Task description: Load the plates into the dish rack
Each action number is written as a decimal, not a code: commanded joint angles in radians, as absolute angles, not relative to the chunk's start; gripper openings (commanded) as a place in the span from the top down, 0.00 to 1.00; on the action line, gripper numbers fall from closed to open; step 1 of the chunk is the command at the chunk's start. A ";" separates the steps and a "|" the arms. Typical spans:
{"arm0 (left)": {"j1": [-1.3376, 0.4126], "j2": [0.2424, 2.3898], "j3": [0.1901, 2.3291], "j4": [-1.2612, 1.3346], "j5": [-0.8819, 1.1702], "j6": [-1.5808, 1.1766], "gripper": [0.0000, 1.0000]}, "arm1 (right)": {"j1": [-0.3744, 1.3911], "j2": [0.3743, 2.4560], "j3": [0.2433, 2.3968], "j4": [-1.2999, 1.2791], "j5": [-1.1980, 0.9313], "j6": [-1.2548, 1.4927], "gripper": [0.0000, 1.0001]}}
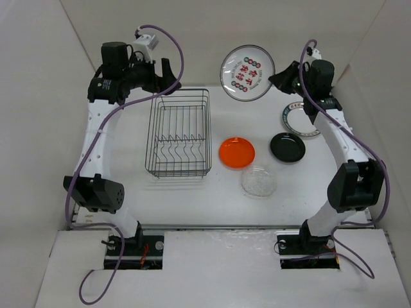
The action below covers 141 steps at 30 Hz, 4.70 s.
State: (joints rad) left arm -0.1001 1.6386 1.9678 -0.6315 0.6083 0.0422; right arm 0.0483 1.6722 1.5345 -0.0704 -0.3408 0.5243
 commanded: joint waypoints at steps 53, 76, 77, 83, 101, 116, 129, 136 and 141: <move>-0.278 1.312 1.605 -0.920 -0.377 -0.068 1.00 | 0.287 1.477 1.355 -0.247 -0.201 0.414 0.00; -0.268 1.430 1.466 -0.848 -0.270 -0.138 1.00 | 0.216 1.419 1.278 -0.247 -0.232 0.396 0.00; -0.268 1.430 1.466 -0.848 -0.270 -0.138 1.00 | 0.216 1.419 1.278 -0.247 -0.241 0.396 0.00; -0.268 1.440 1.486 -0.870 -0.203 -0.129 0.55 | 0.207 1.448 1.278 -0.238 -0.241 0.385 0.00; -0.247 1.577 1.893 -0.779 0.085 -0.006 0.00 | -0.362 1.452 1.048 -0.146 -0.169 0.561 0.01; -0.189 1.697 1.902 -0.747 0.439 0.072 0.00 | -0.437 1.810 1.121 -0.021 -0.271 0.598 0.25; -0.137 1.677 1.856 -0.738 0.466 0.094 0.00 | -0.397 1.968 1.308 -0.126 -0.178 0.660 0.43; -0.127 1.686 1.867 -0.747 0.475 0.084 0.00 | -0.397 2.000 1.373 -0.242 -0.100 0.692 0.63; -0.117 1.686 1.856 -0.747 0.476 0.084 0.00 | -0.397 2.022 1.426 -0.319 -0.072 0.680 0.55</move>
State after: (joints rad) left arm -0.1295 1.7397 1.8557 -0.7582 0.4488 0.0746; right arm -0.3996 2.0129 1.3731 -0.2504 -0.1188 0.6777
